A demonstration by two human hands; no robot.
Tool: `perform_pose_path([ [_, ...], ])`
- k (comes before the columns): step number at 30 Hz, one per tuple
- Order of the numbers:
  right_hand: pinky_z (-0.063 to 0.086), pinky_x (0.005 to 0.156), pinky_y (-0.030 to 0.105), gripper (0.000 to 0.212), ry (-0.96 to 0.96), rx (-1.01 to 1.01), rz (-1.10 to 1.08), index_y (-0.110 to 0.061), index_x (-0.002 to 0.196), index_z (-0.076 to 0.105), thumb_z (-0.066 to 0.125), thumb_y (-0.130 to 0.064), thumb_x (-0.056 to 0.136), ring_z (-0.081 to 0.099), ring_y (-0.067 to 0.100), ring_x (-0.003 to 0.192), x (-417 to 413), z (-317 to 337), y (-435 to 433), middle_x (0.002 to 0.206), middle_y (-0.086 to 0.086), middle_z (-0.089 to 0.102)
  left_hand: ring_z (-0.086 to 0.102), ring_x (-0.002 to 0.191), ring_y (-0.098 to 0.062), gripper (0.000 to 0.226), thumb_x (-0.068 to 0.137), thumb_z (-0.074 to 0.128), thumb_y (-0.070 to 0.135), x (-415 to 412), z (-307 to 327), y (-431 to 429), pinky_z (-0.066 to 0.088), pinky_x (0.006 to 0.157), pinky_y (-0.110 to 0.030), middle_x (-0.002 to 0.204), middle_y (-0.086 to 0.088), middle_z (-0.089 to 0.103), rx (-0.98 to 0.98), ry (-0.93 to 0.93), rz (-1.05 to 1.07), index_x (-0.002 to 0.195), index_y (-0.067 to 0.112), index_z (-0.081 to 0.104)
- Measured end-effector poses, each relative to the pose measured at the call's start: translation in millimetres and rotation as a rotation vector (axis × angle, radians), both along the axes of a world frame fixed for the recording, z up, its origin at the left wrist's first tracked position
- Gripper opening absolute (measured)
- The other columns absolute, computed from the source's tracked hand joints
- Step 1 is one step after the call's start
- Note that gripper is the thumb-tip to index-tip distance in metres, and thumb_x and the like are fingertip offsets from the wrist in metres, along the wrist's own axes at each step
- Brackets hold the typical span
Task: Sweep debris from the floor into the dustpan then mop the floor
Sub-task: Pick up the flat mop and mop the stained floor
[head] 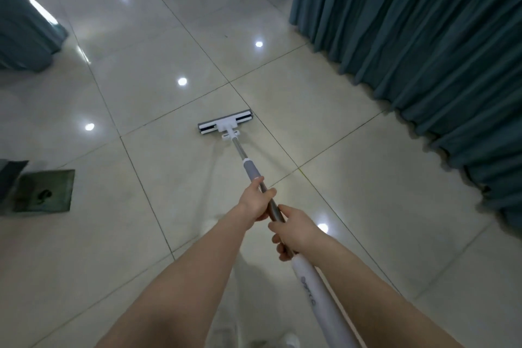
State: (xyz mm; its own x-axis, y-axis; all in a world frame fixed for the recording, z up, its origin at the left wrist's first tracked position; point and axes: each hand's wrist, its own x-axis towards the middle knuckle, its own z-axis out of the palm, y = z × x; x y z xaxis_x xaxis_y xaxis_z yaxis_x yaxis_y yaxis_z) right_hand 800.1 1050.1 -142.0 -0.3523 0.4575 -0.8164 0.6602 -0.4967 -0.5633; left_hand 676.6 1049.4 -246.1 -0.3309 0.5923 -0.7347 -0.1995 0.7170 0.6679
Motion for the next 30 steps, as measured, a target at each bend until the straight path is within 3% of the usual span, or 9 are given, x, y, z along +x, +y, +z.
perform_pose_path([
  [6, 0.053, 0.047, 0.031, 0.038, -0.007, 0.131, 0.181, -0.011, 0.126, 0.053, 0.042, 0.002, 0.092, 0.058, 0.021, 0.057, 42, 50, -58, 0.091, 0.005, 0.055, 0.051, 0.053, -0.013, 0.053, 0.089, 0.064, 0.027, 47, 46, -62, 0.044, 0.043, -0.02, 0.081, -0.006, 0.056, 0.066, 0.016, 0.031, 0.138, 0.031, 0.042],
  [9, 0.059, 0.072, 0.041, 0.043, -0.051, 0.267, 0.317, -0.013, 0.128, 0.052, 0.045, 0.001, 0.088, 0.065, 0.029, 0.087, 44, 68, -75, 0.108, 0.008, 0.059, 0.049, 0.048, -0.011, 0.052, 0.088, 0.067, 0.026, 53, 69, -84, 0.043, 0.044, -0.021, 0.074, -0.005, 0.055, 0.091, 0.003, 0.069, 0.135, 0.032, 0.045],
  [12, 0.058, 0.079, 0.041, 0.043, -0.111, 0.354, 0.391, -0.011, 0.126, 0.053, 0.048, -0.001, 0.084, 0.061, 0.028, 0.083, 48, 80, -93, 0.105, 0.007, 0.056, 0.047, 0.045, -0.011, 0.055, 0.086, 0.069, 0.024, 59, 90, -103, 0.043, 0.045, -0.02, 0.075, -0.006, 0.055, 0.117, -0.02, 0.064, 0.133, 0.034, 0.045],
  [15, 0.061, 0.068, 0.042, 0.046, -0.132, 0.386, 0.385, -0.013, 0.126, 0.053, 0.047, 0.001, 0.083, 0.066, 0.031, 0.071, 60, 93, -112, 0.109, 0.005, 0.056, 0.053, 0.054, -0.013, 0.055, 0.085, 0.07, 0.022, 68, 106, -122, 0.048, 0.053, -0.024, 0.088, -0.008, 0.057, 0.146, -0.025, 0.059, 0.134, 0.033, 0.046],
  [18, 0.061, 0.068, 0.042, 0.049, -0.134, 0.413, 0.371, -0.016, 0.127, 0.055, 0.049, 0.002, 0.082, 0.071, 0.032, 0.073, 73, 103, -134, 0.115, 0.004, 0.058, 0.061, 0.065, -0.015, 0.055, 0.083, 0.07, 0.017, 81, 116, -144, 0.051, 0.055, -0.024, 0.109, -0.004, 0.057, 0.196, -0.016, 0.059, 0.132, 0.03, 0.049],
  [23, 0.062, 0.063, 0.041, 0.052, -0.018, 0.464, 0.274, -0.022, 0.121, 0.062, 0.057, 0.004, 0.077, 0.07, 0.031, 0.074, 93, 124, -182, 0.111, 0.006, 0.058, 0.066, 0.061, -0.006, 0.046, 0.084, 0.066, 0.01, 96, 134, -190, 0.052, 0.051, -0.021, 0.095, 0.007, 0.063, 0.296, -0.047, 0.085, 0.125, 0.027, 0.058],
  [25, 0.06, 0.069, 0.036, 0.047, 0.051, 0.532, 0.28, -0.023, 0.115, 0.067, 0.058, 0.0, 0.076, 0.067, 0.026, 0.08, 102, 138, -200, 0.106, 0.004, 0.059, 0.067, 0.07, -0.01, 0.042, 0.084, 0.067, 0.011, 98, 144, -208, 0.052, 0.055, -0.021, 0.106, -0.002, 0.064, 0.344, -0.06, 0.075, 0.122, 0.026, 0.06],
  [27, 0.052, 0.069, 0.023, 0.039, 0.119, 0.576, 0.272, -0.026, 0.105, 0.071, 0.059, -0.003, 0.076, 0.061, 0.019, 0.086, 112, 150, -217, 0.103, 0.001, 0.062, 0.067, 0.086, -0.015, 0.039, 0.084, 0.068, 0.01, 99, 154, -223, 0.053, 0.061, -0.024, 0.119, -0.002, 0.059, 0.392, -0.052, 0.053, 0.12, 0.023, 0.061],
  [30, 0.044, 0.069, 0.017, 0.033, 0.242, 0.552, 0.171, -0.039, 0.089, 0.071, 0.06, -0.009, 0.08, 0.06, 0.012, 0.089, 123, 166, -235, 0.098, -0.012, 0.061, 0.065, 0.1, -0.018, 0.035, 0.086, 0.067, 0.008, 101, 171, -237, 0.056, 0.071, -0.028, 0.123, -0.005, 0.059, 0.453, -0.028, 0.028, 0.119, 0.019, 0.063],
])
